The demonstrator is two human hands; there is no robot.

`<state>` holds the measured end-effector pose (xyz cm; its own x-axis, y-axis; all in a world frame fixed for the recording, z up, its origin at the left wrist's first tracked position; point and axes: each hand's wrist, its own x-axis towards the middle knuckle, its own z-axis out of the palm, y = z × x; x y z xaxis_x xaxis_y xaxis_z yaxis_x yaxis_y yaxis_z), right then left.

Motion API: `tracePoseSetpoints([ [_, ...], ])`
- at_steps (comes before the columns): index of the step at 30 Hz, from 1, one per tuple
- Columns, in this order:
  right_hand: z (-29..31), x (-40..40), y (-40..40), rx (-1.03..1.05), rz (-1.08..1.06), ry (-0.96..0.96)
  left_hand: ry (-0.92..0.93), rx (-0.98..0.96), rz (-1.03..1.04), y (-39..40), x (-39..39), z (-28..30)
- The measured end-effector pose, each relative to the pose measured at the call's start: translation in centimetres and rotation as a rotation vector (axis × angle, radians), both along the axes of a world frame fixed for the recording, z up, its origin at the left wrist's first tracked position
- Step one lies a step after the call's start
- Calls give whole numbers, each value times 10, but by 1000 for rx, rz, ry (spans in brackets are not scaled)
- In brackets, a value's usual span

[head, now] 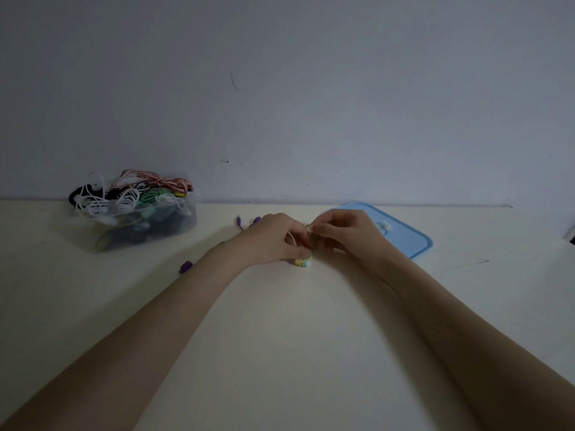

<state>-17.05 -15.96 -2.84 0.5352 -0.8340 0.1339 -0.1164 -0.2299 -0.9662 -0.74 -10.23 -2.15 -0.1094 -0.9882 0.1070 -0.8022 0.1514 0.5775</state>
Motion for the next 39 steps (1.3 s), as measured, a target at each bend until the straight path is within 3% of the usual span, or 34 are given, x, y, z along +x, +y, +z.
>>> tracePoseSetpoints([
  [7, -3, -3, -5, 159, 31, -166, 289, 121, -10, 4, -5, 4],
  [13, -2, -2, -5, 242, 62, -286, 586, -46, 103, 4, -4, 7],
  [18, -5, -2, -6, 250, 106, -317, 768, -76, 127, 4, -7, 3],
  [23, -9, -3, -10, 232, 104, -313, 852, -78, 106, 2, -9, -1],
  [31, -9, -3, -9, 263, 81, -338, 740, -93, 136, 0, -8, -3],
  [39, -9, -3, -8, 262, 72, -365, 869, -109, 192, 1, -8, -6],
])
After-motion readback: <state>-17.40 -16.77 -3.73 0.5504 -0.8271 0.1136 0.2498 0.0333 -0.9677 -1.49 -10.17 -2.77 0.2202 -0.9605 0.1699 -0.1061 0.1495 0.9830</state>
